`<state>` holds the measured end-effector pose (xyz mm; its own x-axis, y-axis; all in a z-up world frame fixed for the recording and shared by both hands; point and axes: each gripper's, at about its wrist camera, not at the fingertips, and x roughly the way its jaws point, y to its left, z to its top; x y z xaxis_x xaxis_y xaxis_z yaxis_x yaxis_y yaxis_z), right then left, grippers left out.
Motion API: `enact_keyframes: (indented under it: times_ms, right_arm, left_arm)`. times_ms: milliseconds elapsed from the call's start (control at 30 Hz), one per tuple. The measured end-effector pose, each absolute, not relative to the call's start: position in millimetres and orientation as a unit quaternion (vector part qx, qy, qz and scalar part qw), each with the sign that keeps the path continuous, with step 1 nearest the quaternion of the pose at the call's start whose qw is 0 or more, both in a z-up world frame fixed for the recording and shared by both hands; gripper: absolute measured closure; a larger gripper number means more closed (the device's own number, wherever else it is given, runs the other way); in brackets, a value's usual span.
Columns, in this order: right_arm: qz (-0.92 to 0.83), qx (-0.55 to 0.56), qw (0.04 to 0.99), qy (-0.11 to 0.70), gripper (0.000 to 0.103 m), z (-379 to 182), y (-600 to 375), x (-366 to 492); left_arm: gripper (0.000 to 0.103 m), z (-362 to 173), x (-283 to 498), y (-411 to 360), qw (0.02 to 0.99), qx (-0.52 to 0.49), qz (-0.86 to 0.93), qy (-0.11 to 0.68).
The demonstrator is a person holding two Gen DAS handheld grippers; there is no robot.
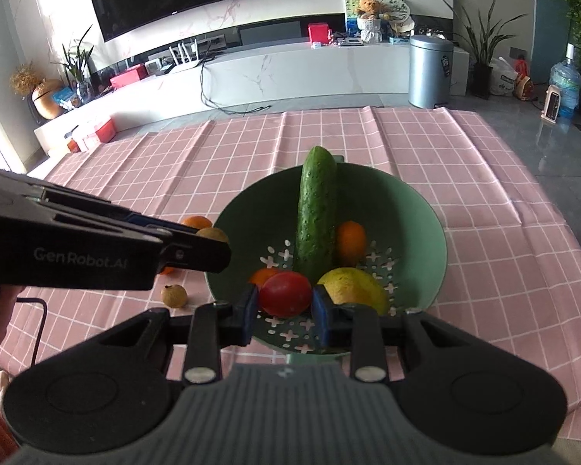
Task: Organize fruits
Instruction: 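Carry the small brown fruit into the colander with the left tool while the right tool drops the tomato there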
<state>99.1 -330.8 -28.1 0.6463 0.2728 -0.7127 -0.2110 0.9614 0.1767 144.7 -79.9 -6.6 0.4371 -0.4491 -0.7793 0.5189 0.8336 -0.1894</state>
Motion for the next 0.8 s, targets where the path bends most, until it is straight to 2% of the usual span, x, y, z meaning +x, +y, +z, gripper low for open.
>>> enact_keyframes:
  times_ms: [433, 800]
  right_arm:
    - [0.163, 0.051, 0.870, 0.462, 0.076, -56.9, -332.0, 128.6]
    - [0.162, 0.043, 0.874, 0.455, 0.073, -54.5, -340.6, 121.3]
  left_arm:
    - [0.077, -26.0, 166.8, -97.1, 0.823, 0.081, -0.282, 0.486]
    - [0.077, -36.2, 171.8, -100.2, 0.811, 0.077, -0.288, 0.504]
